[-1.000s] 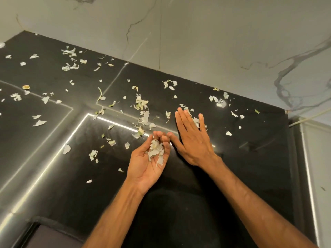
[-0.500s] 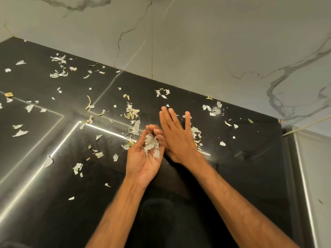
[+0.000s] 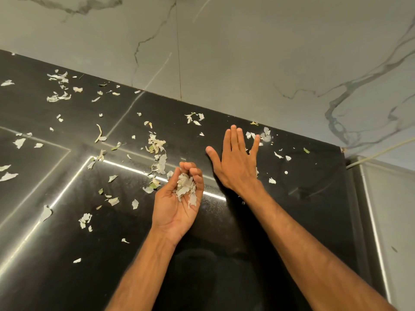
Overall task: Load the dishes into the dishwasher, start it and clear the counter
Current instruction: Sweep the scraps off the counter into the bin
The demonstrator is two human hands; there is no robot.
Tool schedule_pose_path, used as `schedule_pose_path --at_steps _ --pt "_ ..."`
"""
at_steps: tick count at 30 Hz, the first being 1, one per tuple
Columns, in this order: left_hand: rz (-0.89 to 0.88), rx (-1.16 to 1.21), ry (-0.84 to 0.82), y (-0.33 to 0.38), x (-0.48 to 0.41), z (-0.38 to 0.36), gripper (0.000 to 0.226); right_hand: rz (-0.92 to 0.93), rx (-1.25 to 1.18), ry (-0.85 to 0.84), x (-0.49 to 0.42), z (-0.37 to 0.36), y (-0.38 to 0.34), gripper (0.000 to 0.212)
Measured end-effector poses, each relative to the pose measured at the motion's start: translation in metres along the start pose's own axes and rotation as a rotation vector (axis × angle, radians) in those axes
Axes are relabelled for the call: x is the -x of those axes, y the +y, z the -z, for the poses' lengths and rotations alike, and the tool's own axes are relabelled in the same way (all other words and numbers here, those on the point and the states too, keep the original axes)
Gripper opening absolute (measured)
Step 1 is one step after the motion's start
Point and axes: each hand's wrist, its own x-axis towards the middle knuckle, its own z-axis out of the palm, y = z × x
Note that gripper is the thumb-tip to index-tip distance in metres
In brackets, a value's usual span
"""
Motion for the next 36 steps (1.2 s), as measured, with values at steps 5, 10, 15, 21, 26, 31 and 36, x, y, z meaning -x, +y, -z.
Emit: schedule_pose_path --at_steps 5,10,15,21,26,31,36 --pt "0.000 -0.018 0.009 0.000 0.000 -0.001 0.030 -0.141 0.028 -0.005 -0.032 0.006 0.029 0.087" --pt "-0.003 -0.019 0.014 0.000 0.000 -0.002 0.030 -0.216 -0.069 0.010 -0.015 0.003 0.041 0.089" --pt "0.009 -0.032 0.008 0.000 -0.001 -0.002 0.030 -0.157 -0.089 0.010 0.016 0.018 0.039 0.076" --pt "0.015 -0.020 0.000 -0.001 0.001 -0.001 0.030 -0.143 -0.153 0.089 -0.006 0.027 0.076 0.062" --pt "0.005 -0.040 0.003 -0.001 0.001 -0.001 0.030 -0.122 -0.317 0.033 0.004 0.013 0.089 0.067" --pt "0.012 -0.044 -0.005 -0.001 0.000 -0.001 0.031 0.021 -0.401 0.151 0.027 0.023 0.081 0.053" --pt "0.011 -0.063 0.001 -0.001 -0.001 0.000 0.034 0.003 -0.399 0.156 -0.022 0.027 0.096 0.046"
